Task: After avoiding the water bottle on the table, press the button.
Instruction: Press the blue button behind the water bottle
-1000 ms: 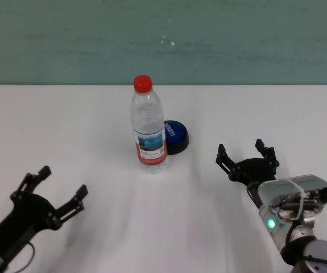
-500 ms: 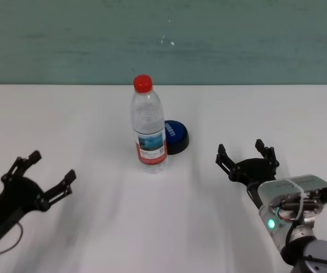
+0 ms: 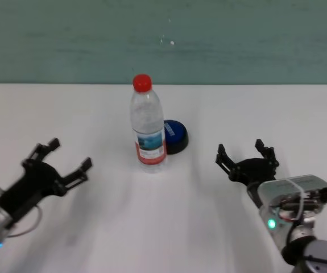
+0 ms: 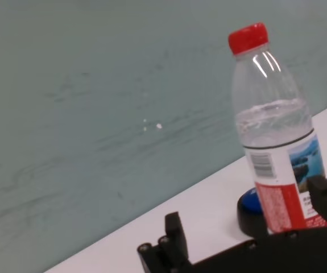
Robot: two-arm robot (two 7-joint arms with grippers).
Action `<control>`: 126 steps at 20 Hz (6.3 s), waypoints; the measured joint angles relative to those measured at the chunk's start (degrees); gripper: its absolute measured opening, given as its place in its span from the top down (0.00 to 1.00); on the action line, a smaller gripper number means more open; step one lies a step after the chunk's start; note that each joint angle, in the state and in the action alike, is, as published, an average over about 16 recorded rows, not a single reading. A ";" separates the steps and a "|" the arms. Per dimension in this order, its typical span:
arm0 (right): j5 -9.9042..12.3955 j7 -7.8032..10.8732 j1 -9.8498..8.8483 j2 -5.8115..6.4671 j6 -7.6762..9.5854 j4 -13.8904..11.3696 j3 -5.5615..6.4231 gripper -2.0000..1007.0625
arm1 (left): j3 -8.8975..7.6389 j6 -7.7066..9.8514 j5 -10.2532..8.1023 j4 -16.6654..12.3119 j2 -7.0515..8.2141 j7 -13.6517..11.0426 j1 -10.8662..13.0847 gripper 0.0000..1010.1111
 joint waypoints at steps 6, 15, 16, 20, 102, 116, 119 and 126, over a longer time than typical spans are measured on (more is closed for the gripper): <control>0.00 0.00 0.00 0.00 0.00 0.00 0.00 0.00 | 3.15 0.06 -0.05 3.65 -0.77 -0.98 -4.36 0.01; 0.00 0.00 0.00 0.00 0.00 0.00 0.00 0.00 | 5.67 0.22 -0.58 7.00 -1.44 -1.71 -8.13 0.01; 0.00 0.00 0.00 0.00 0.00 0.00 0.00 0.00 | 5.77 0.24 -0.70 7.13 -1.41 -1.78 -8.26 0.01; 0.00 0.00 0.00 0.00 0.00 0.00 0.00 0.00 | 5.85 0.32 -1.18 7.13 -0.85 -2.13 -8.29 0.01; 0.00 0.00 0.00 0.00 0.00 0.00 0.00 0.00 | 18.97 -21.05 -1.90 68.78 -13.29 -17.89 -53.60 0.01; 0.00 -0.01 0.00 0.01 0.00 0.00 0.00 0.00 | 13.46 0.53 2.29 27.34 -3.88 2.37 -30.72 0.01; 0.00 -0.01 0.00 0.01 0.00 0.00 0.00 0.00 | 11.96 3.93 2.93 20.66 -2.99 5.75 -26.30 0.01; 0.00 0.00 0.00 0.01 0.00 0.00 0.00 0.00 | 9.12 9.43 4.00 8.48 -2.39 11.04 -17.31 0.01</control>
